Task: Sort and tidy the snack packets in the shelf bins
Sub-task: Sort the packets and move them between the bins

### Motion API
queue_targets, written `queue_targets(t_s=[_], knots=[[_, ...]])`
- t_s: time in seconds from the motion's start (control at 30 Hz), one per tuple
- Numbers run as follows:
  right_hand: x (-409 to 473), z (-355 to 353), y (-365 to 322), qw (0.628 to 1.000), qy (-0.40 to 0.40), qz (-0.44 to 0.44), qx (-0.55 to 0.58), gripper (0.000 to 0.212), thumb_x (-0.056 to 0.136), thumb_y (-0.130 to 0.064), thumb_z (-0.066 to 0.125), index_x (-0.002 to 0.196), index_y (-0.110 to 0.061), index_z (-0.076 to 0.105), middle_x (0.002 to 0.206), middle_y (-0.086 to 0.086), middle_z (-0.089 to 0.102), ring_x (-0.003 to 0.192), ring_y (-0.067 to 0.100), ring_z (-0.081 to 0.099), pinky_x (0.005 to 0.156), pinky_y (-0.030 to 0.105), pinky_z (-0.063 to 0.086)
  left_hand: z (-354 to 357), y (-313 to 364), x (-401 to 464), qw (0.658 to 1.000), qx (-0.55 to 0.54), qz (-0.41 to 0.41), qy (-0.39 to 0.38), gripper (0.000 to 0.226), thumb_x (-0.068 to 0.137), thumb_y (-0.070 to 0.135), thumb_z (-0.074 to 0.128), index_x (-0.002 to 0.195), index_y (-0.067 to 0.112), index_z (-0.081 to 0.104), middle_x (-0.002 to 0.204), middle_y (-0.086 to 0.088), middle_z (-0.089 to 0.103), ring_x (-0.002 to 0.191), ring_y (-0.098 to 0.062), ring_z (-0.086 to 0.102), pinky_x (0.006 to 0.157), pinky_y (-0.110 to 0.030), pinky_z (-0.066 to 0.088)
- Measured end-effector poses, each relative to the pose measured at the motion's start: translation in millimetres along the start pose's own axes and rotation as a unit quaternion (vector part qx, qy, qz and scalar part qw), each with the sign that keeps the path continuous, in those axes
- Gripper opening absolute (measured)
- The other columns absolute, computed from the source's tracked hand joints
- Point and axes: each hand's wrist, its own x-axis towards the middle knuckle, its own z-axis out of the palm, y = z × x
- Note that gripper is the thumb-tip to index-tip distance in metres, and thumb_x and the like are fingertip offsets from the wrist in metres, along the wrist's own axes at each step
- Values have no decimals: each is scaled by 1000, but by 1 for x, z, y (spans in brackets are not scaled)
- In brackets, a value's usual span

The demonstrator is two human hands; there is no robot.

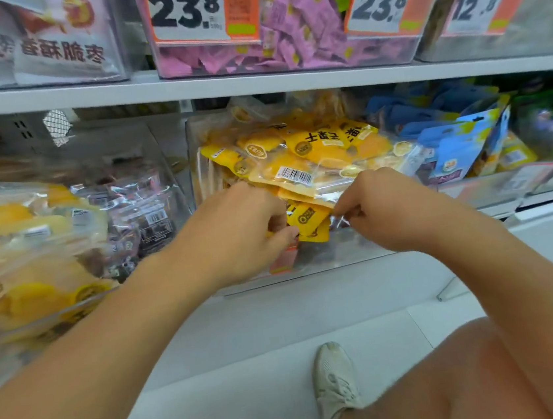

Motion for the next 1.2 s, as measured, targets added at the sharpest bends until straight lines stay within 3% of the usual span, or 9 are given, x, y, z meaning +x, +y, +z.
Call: queue_targets(t_s=[0.1,0.2,0.3,0.4,0.53,0.67,0.87,1.07,1.2], knots=[[2,1,10,998,-1,-34,59,39,91,-13,63,121,-37,69,98,-7,64,84,12,51,66,20,37,8,5,12,999,18,-43,-3,51,72,78,62,85,31,51,83,11,61,81,-18,58,62,-34,48],[9,-1,17,986,11,-69,149,48,88,-13,72,131,-32,64,103,-15,67,72,-6,52,63,2,39,13,16,23,997,46,-65,18,74,54,85,70,93,31,39,96,10,53,88,-19,54,64,-36,44],[10,-11,28,978,40,-84,189,33,75,-14,85,103,-29,76,94,-11,71,72,-4,61,67,12,50,17,27,34,995,81,-29,45,84,51,83,73,109,30,43,111,6,44,102,-18,46,77,-39,48],[-1,-18,51,991,46,-37,124,32,60,-23,95,71,-24,64,67,-10,57,57,5,52,51,20,42,25,34,41,993,112,12,38,71,66,74,73,118,32,49,115,6,42,111,-20,44,84,-40,47],[-6,1,90,993,10,40,111,32,65,-26,92,63,-20,61,50,-13,54,49,2,49,46,14,36,24,28,47,996,84,23,4,51,76,69,67,112,35,60,111,9,44,105,-17,44,80,-37,43],[8,19,102,974,90,31,206,12,77,-20,85,74,-18,74,66,-4,68,61,7,60,58,16,46,14,14,52,997,77,11,-19,35,78,56,75,105,36,67,109,9,44,103,-15,44,79,-34,43],[30,30,87,960,106,-2,259,7,79,-16,83,82,-19,78,72,-3,73,65,5,65,67,20,54,16,16,59,995,95,-24,18,32,73,39,84,96,34,62,100,8,44,95,-16,45,69,-34,43],[26,16,87,981,53,-20,186,28,85,-13,77,103,-34,74,80,-4,60,65,5,51,60,18,41,21,13,63,996,77,-28,24,31,72,40,81,88,31,57,95,7,44,93,-18,45,68,-33,36],[26,21,80,983,100,11,154,47,67,-25,92,103,-34,63,99,-7,50,81,5,51,63,23,40,23,20,65,998,-29,-3,50,37,66,49,86,75,30,55,85,12,47,85,-15,48,69,-35,44]])
